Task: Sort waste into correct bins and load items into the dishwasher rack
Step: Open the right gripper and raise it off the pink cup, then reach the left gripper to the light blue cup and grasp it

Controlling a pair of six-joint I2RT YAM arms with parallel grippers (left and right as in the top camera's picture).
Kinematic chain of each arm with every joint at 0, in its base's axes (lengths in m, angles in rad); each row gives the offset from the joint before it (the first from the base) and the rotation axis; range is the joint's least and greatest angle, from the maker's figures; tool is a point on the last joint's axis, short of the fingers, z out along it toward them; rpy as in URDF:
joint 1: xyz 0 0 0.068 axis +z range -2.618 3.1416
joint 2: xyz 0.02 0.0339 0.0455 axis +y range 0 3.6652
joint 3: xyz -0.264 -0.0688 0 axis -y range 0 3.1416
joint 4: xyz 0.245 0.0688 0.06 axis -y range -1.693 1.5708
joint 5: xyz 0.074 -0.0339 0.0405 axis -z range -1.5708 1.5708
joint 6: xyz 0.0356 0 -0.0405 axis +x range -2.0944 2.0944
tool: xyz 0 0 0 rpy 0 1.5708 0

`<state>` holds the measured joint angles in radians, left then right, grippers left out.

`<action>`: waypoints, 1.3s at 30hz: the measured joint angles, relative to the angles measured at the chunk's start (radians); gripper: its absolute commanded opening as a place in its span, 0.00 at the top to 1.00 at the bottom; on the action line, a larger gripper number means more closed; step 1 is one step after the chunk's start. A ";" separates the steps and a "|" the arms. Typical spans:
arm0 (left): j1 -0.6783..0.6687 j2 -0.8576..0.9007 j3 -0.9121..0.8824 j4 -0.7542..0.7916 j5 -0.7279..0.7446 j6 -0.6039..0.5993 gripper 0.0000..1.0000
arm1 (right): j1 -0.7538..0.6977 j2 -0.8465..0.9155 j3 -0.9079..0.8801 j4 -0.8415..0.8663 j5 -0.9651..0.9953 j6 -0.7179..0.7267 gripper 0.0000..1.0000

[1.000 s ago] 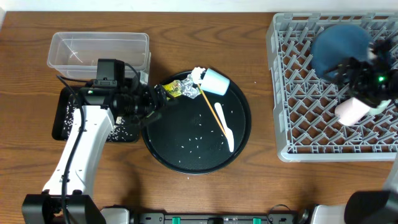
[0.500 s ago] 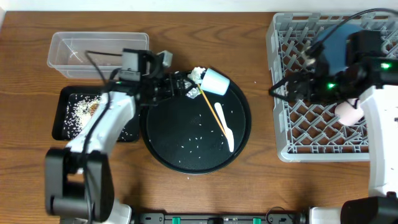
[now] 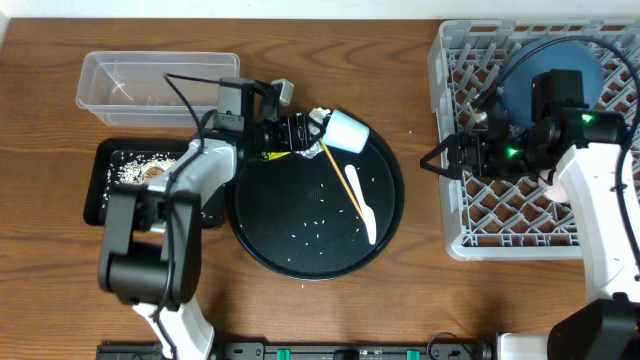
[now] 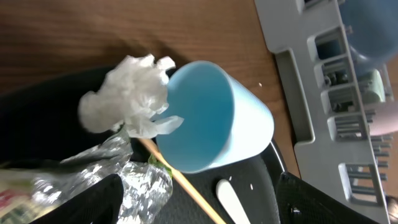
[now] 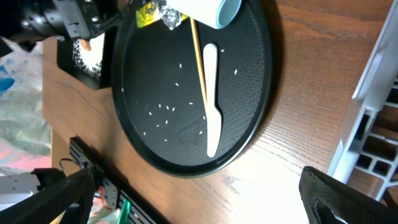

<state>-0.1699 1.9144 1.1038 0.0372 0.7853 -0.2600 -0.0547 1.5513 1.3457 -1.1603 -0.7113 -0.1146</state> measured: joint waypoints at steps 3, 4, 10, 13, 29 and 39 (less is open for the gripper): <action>-0.009 0.038 0.000 0.043 0.048 -0.001 0.20 | 0.000 0.000 -0.027 0.032 0.000 0.000 0.01; -0.017 0.044 0.000 0.053 0.058 -0.001 0.20 | 0.000 0.000 -0.035 0.040 0.000 0.001 0.01; -0.082 0.047 0.000 0.128 0.089 0.000 0.20 | 0.000 0.000 -0.074 0.064 0.000 0.001 0.01; -0.100 0.047 0.000 0.127 0.091 0.000 0.20 | 0.000 0.000 -0.090 0.066 0.000 0.001 0.01; -0.100 0.047 0.000 0.031 0.098 -0.009 0.65 | 0.000 0.000 -0.097 0.073 0.000 0.001 0.01; -0.100 0.047 0.000 0.032 0.106 -0.034 0.79 | 0.000 0.000 -0.097 0.069 0.000 0.001 0.01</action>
<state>-0.2703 1.9617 1.1042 0.0692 0.8917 -0.2943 -0.0547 1.5513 1.2484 -1.0912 -0.7113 -0.1139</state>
